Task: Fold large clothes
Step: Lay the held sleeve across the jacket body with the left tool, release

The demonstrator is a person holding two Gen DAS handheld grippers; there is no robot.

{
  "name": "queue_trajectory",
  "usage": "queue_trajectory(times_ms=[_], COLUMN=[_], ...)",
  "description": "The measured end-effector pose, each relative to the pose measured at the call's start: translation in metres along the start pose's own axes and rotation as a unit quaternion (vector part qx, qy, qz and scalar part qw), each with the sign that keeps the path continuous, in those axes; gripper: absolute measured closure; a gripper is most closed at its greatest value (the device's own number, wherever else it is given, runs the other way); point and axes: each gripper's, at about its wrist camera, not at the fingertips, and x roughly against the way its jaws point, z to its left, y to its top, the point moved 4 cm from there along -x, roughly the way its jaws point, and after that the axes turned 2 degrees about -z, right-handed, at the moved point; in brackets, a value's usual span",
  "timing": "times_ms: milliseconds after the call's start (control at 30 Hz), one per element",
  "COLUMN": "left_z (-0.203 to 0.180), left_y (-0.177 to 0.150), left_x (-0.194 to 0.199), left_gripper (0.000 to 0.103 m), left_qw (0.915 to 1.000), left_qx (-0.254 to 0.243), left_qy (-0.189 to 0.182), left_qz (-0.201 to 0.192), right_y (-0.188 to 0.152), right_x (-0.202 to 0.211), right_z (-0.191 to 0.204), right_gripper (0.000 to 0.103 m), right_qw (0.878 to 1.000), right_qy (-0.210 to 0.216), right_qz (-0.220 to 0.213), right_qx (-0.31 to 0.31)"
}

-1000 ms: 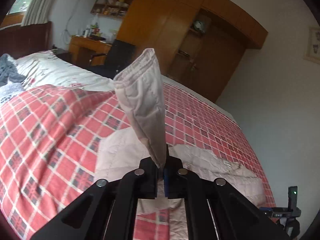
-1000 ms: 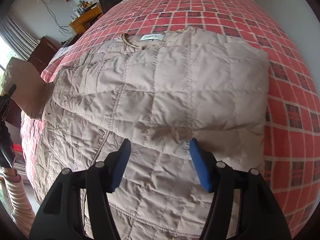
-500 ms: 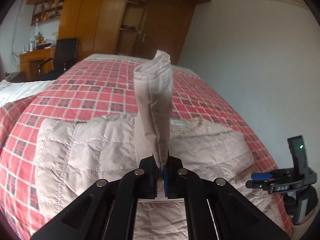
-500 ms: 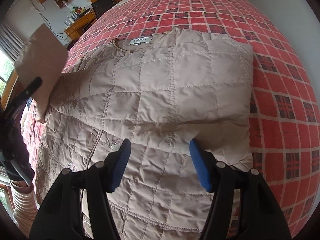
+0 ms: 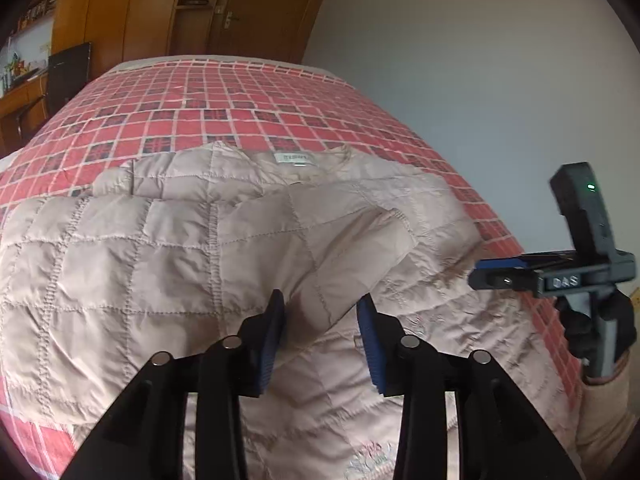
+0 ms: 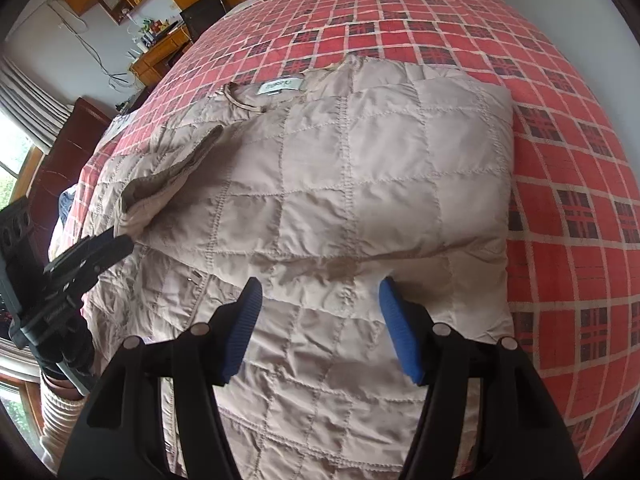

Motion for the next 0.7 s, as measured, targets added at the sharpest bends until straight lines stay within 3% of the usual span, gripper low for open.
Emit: queue_trajectory(times_ms=[100,200,300,400,500,700], left_z=[0.014,0.029,0.050,0.077,0.092,0.089], left_y=[-0.001,0.002,0.004,-0.003,-0.016,-0.010], left_x=[0.022,0.039,0.047,0.031,0.007,0.033], left_gripper=[0.061,0.061,0.061,0.061,0.061,0.061], left_qw=[0.9993,0.9987,0.9966,0.9920,0.9901,0.9901], left_qx=[0.030,0.035,0.046,0.065,0.079,0.114], left_qy=[-0.016,0.005,0.059,0.108,0.108,0.082], left_qz=[-0.017,-0.036,-0.034,0.005,0.041,0.002], right_y=[0.007,0.017,0.026,0.031,0.036,0.040], right_x=[-0.004,-0.011,-0.021,-0.034,-0.047,-0.066], right_z=[0.010,0.023,0.038,0.055,0.068,0.088], right_gripper=[0.042,0.042,0.042,0.042,0.042,0.042], right_qw=[1.000,0.999,0.999,0.997,0.996,0.993], right_qy=[0.020,0.031,0.048,0.060,0.070,0.088], right_qz=[0.008,0.013,0.024,0.040,0.053,0.068], right_qx=[0.001,0.006,0.011,0.019,0.025,0.038])
